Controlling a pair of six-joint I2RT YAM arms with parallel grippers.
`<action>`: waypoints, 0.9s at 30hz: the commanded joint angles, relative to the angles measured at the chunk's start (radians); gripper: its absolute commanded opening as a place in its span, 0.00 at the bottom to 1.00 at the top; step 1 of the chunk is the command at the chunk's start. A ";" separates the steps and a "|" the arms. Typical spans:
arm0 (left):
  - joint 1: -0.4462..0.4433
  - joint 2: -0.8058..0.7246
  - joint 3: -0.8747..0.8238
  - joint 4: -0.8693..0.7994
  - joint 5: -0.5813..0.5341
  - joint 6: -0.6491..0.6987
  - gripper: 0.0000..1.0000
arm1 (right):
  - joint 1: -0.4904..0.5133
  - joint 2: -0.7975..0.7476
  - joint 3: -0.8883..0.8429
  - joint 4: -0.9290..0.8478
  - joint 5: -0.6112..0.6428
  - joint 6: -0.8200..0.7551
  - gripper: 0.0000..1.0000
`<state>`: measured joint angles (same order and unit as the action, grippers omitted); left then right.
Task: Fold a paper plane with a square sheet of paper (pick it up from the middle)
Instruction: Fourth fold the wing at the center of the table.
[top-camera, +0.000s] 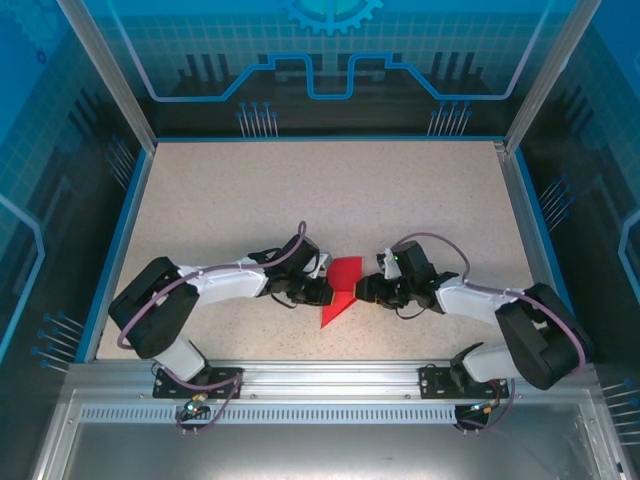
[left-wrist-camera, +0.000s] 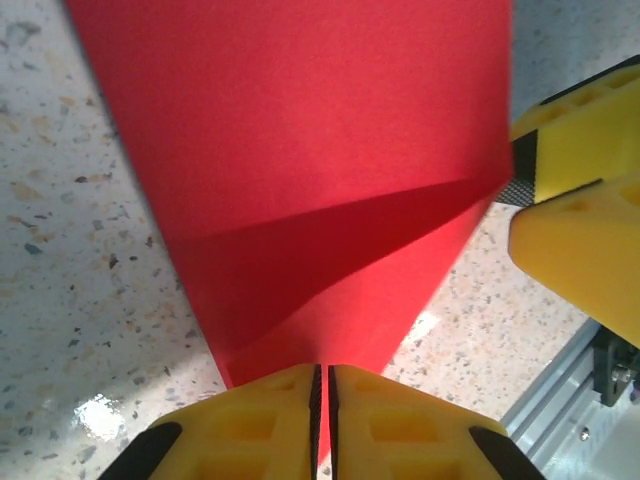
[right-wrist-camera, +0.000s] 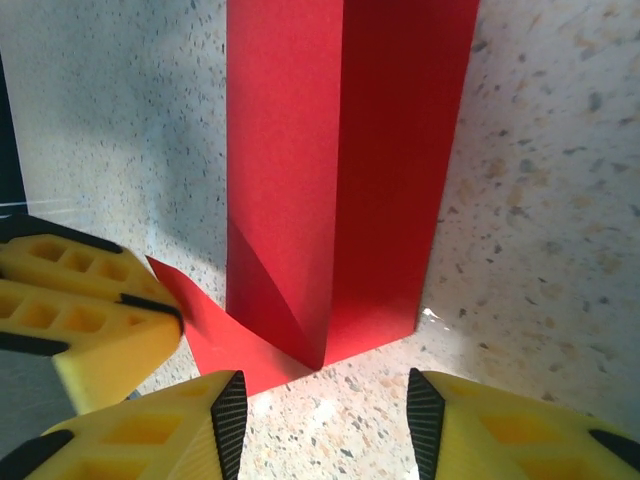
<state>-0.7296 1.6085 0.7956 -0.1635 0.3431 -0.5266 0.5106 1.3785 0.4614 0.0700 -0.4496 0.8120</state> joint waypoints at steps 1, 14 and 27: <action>-0.004 0.033 0.033 0.018 -0.023 -0.019 0.14 | 0.016 0.041 0.061 0.029 -0.068 -0.045 0.48; -0.060 0.019 0.040 -0.007 -0.148 -0.057 0.23 | 0.044 0.176 0.189 -0.084 -0.091 -0.158 0.26; -0.327 -0.086 0.063 -0.139 -0.573 -0.190 0.45 | 0.043 0.180 0.230 -0.171 -0.090 -0.165 0.24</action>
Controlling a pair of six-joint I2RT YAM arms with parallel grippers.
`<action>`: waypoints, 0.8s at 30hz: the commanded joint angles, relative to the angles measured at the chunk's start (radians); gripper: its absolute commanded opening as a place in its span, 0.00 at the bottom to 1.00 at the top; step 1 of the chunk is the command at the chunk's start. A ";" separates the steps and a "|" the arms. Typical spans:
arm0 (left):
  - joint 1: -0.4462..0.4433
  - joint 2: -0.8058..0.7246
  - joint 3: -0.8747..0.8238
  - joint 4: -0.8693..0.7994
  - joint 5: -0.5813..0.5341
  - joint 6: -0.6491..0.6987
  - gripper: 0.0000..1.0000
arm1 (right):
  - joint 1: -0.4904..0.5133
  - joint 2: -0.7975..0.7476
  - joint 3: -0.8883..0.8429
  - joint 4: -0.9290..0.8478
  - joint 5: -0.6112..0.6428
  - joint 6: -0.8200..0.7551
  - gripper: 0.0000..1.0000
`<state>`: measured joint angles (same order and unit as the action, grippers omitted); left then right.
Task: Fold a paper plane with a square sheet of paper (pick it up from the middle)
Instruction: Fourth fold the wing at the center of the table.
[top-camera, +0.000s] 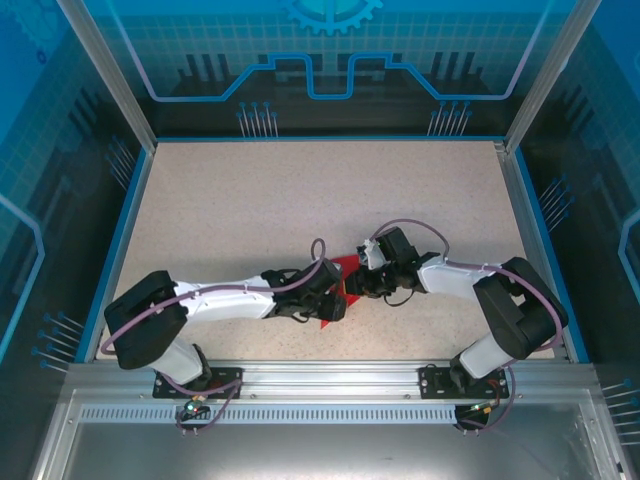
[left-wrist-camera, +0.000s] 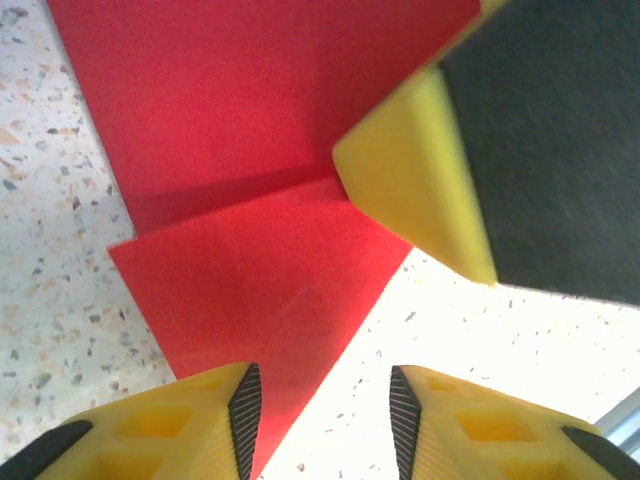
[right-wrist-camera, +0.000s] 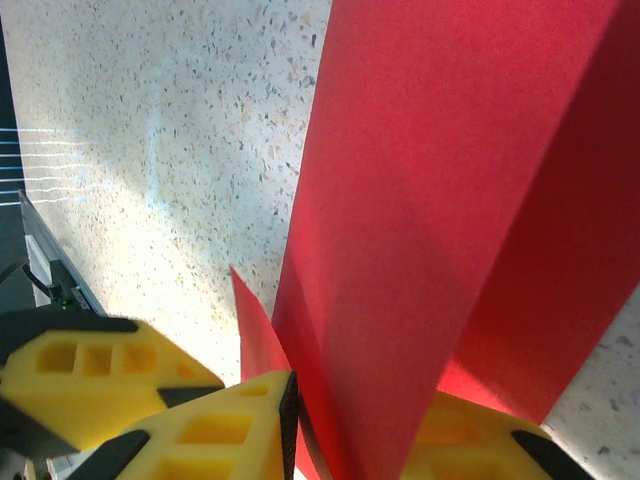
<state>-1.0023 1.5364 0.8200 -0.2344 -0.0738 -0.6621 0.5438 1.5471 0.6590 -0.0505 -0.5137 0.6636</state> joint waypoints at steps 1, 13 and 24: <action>-0.073 -0.007 0.049 -0.079 -0.182 -0.064 0.47 | 0.008 0.011 0.036 -0.054 -0.030 -0.017 0.24; -0.174 0.137 0.145 -0.189 -0.369 -0.192 0.45 | -0.013 0.011 0.052 -0.075 -0.060 -0.010 0.26; -0.181 0.171 0.158 -0.206 -0.388 -0.218 0.36 | -0.017 -0.010 0.036 -0.071 -0.058 -0.001 0.26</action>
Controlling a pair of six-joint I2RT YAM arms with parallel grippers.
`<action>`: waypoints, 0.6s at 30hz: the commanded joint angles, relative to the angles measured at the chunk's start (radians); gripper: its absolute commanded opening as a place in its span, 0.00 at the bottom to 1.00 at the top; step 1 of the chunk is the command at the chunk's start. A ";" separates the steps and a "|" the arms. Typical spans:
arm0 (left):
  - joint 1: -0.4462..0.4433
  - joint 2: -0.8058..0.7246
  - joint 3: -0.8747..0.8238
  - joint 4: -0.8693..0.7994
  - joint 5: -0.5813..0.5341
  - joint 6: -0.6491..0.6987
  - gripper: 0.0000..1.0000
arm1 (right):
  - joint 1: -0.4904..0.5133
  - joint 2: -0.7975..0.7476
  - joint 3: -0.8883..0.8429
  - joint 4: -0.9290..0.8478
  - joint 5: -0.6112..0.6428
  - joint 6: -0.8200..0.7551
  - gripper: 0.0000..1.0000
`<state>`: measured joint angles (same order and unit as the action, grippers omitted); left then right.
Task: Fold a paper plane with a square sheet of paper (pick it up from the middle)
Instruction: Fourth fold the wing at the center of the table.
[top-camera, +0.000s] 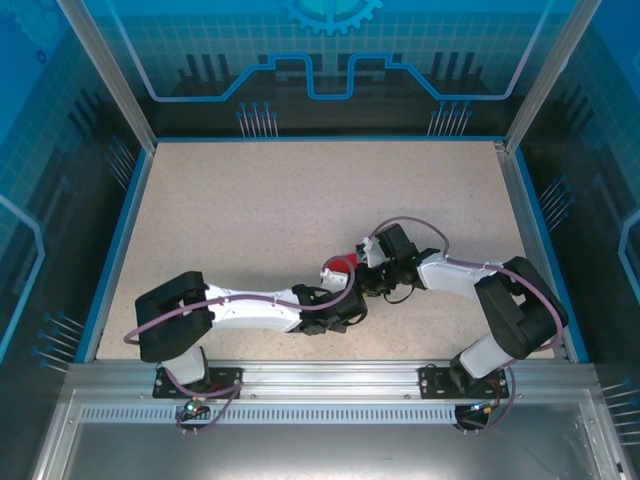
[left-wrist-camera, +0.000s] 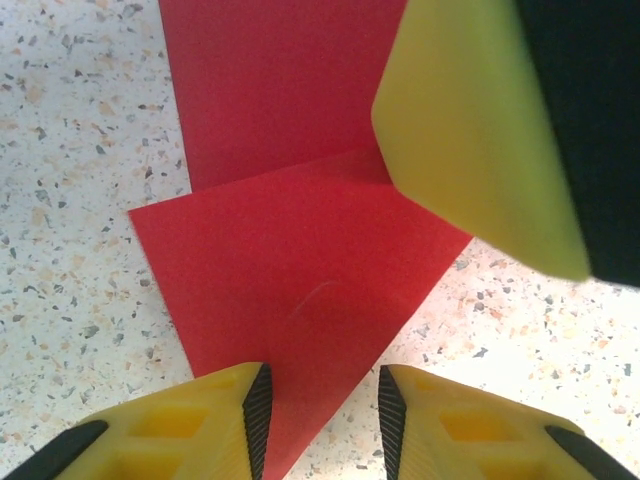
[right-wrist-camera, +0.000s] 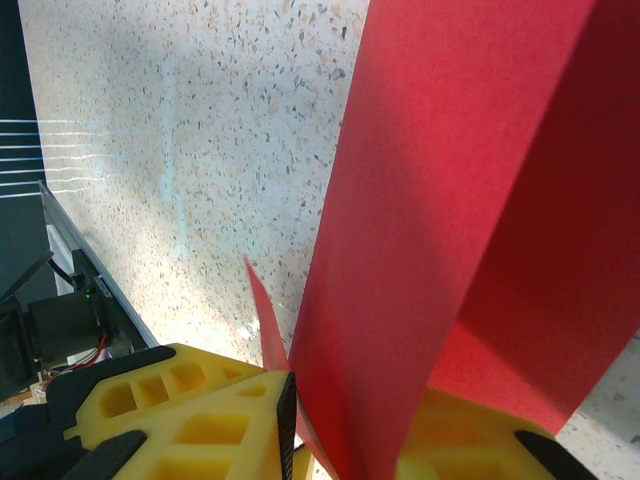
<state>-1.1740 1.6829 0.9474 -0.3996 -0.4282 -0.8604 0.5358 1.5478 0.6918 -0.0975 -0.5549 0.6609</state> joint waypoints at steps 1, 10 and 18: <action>-0.010 0.027 0.033 -0.046 -0.034 -0.021 0.35 | -0.009 -0.012 0.002 -0.023 -0.016 0.003 0.26; -0.017 0.036 0.037 -0.055 -0.043 -0.023 0.33 | -0.011 -0.016 0.000 -0.022 -0.018 0.005 0.25; -0.017 0.045 0.037 -0.067 -0.047 -0.029 0.27 | -0.011 -0.018 0.003 -0.029 -0.017 0.003 0.25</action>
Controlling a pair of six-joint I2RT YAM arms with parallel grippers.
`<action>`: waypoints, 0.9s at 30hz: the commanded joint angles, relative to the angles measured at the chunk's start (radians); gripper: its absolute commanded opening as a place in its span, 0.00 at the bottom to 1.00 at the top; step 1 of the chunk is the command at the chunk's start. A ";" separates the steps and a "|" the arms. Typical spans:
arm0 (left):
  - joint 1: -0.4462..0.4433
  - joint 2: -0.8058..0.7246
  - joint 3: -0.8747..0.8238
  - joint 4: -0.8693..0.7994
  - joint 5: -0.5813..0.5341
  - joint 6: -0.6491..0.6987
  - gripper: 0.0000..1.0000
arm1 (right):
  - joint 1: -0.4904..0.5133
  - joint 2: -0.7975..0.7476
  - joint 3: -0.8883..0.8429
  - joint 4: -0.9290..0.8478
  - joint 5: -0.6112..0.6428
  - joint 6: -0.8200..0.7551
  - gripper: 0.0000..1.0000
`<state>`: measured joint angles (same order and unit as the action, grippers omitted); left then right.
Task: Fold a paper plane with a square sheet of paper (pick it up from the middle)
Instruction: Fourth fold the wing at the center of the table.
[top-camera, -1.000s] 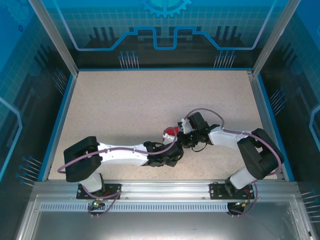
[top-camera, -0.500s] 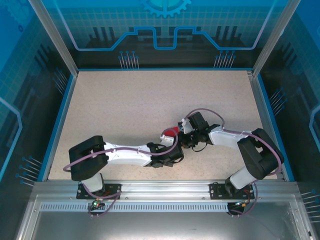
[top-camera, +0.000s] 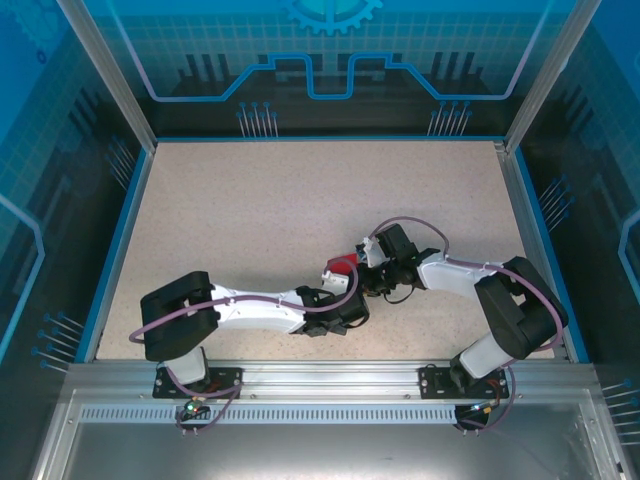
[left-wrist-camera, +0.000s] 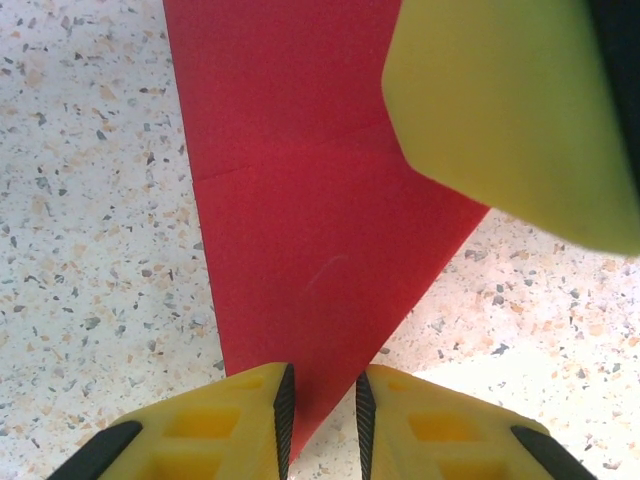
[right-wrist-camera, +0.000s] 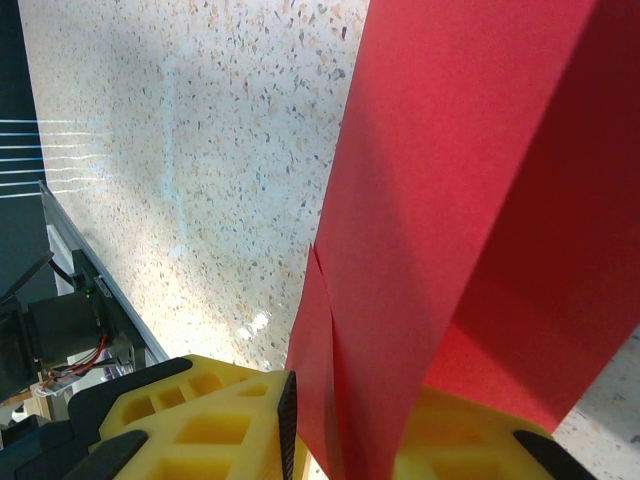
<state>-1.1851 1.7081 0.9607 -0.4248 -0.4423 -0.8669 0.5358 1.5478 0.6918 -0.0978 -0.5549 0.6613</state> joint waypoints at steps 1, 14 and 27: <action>-0.006 0.021 0.024 -0.042 -0.033 -0.024 0.27 | -0.012 -0.018 0.003 -0.030 -0.016 0.003 0.25; -0.008 0.027 0.023 -0.060 -0.048 -0.036 0.35 | -0.014 -0.012 0.009 -0.023 -0.032 0.008 0.16; -0.008 0.048 0.026 -0.065 -0.056 -0.034 0.28 | -0.014 -0.006 0.021 -0.029 -0.042 0.010 0.15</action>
<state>-1.1877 1.7443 0.9646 -0.4522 -0.4675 -0.8921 0.5293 1.5478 0.6922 -0.0978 -0.5629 0.6651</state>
